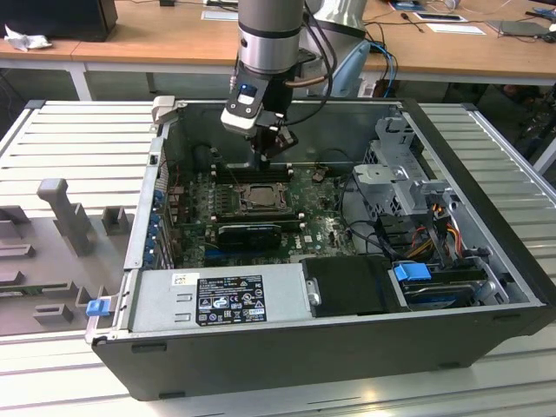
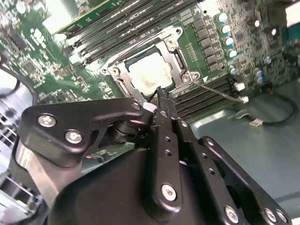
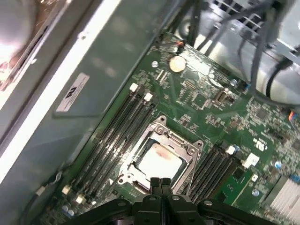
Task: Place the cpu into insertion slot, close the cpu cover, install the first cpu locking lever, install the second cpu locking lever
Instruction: 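Install the first cpu locking lever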
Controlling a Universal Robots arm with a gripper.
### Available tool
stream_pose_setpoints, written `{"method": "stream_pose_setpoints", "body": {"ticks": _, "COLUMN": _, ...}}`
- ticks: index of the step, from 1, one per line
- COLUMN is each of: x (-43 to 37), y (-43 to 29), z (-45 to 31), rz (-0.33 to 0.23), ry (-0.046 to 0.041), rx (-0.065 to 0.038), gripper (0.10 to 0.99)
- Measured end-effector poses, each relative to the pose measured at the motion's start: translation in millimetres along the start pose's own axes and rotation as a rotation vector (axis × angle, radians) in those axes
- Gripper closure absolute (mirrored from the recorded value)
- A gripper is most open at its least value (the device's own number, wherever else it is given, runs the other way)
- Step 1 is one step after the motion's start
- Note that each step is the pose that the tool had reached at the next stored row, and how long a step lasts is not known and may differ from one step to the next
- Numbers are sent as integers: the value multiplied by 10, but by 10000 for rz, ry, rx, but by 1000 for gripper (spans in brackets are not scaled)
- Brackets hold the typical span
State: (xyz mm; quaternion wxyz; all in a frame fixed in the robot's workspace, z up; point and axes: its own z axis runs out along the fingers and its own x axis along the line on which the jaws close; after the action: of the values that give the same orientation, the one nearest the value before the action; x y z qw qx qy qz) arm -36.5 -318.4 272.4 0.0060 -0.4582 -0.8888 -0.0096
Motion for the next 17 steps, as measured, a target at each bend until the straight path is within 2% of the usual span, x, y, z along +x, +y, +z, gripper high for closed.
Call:
{"method": "stream_pose_setpoints", "body": {"ticks": 1, "x": 0, "y": 0, "z": 1, "rz": -476, "ry": 3, "rx": 6, "gripper": 980}}
{"method": "stream_pose_setpoints", "body": {"ticks": 4, "x": 0, "y": 0, "z": 2, "rz": -1270, "ry": 10, "rx": 19, "gripper": 980}}
{"method": "stream_pose_setpoints", "body": {"ticks": 17, "x": 0, "y": 0, "z": 4, "rz": -3980, "ry": 36, "rx": 62, "gripper": 980}}
